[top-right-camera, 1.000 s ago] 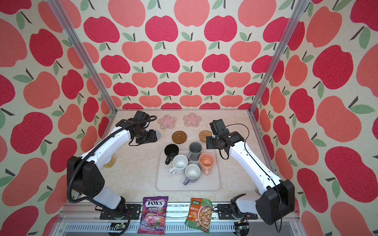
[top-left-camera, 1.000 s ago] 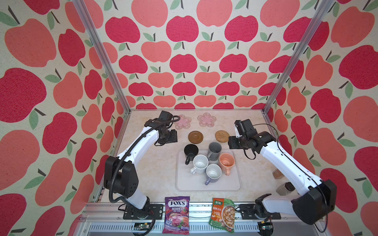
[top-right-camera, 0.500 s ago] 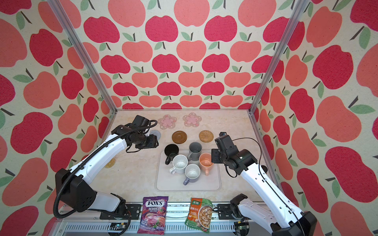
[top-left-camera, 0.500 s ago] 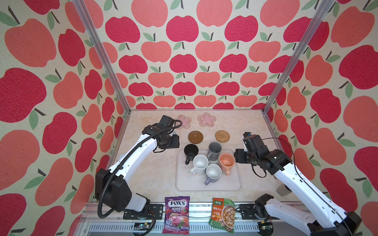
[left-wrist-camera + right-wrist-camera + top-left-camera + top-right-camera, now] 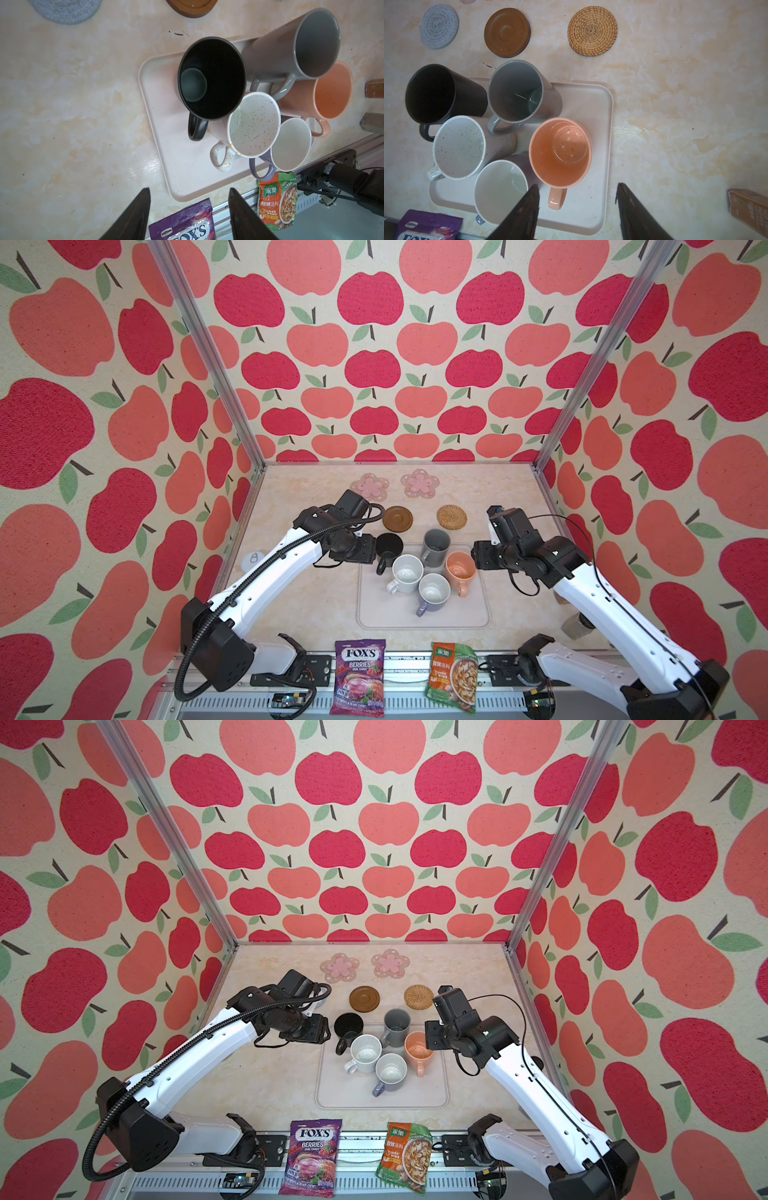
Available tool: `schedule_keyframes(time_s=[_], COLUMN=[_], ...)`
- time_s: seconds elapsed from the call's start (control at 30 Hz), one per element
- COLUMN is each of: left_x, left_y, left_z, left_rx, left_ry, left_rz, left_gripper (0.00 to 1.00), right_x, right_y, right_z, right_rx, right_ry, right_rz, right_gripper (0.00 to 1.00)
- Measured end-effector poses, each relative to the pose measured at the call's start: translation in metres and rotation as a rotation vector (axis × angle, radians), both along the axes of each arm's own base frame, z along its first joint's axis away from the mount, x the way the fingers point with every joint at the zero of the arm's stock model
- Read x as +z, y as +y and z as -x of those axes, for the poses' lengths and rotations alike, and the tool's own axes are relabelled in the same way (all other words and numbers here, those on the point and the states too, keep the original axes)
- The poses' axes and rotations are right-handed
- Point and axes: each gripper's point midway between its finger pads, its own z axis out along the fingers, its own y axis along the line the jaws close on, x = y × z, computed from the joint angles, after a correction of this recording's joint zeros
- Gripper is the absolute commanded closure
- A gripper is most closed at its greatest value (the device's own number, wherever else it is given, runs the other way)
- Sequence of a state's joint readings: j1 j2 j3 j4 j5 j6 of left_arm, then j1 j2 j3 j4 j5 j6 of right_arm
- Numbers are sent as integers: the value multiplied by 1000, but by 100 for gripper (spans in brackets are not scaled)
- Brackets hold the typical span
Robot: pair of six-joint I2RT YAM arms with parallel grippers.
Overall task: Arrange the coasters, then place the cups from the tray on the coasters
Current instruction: 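Move right gripper over the pink mug while left gripper moves over the black mug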
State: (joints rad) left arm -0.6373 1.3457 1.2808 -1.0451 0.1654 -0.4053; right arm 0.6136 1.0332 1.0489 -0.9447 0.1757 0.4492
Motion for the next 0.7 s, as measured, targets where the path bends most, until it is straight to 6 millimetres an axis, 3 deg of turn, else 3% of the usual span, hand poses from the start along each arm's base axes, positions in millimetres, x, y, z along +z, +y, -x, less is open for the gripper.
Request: schedule_keyframes(time_s=[0.2, 0.4, 0.53, 0.7], left_x=[-8, -15, -20, -25], left_y=[-5, -3, -1, 1], left_z=[18, 21, 23, 24], left_rx=[-43, -28, -22, -10], left_ry=[36, 54, 68, 80], left_rz=[-26, -32, -41, -45], left_gripper=[38, 38, 38, 38], right_x=[-6, -37, -55, -63], right_y=[0, 9, 19, 29], right_z=[25, 61, 72, 71], right_rx=[26, 46, 57, 63], right_ry=[43, 120, 169, 188], right_rz=[-37, -97, -94, -80], right_gripper=[42, 44, 45, 46])
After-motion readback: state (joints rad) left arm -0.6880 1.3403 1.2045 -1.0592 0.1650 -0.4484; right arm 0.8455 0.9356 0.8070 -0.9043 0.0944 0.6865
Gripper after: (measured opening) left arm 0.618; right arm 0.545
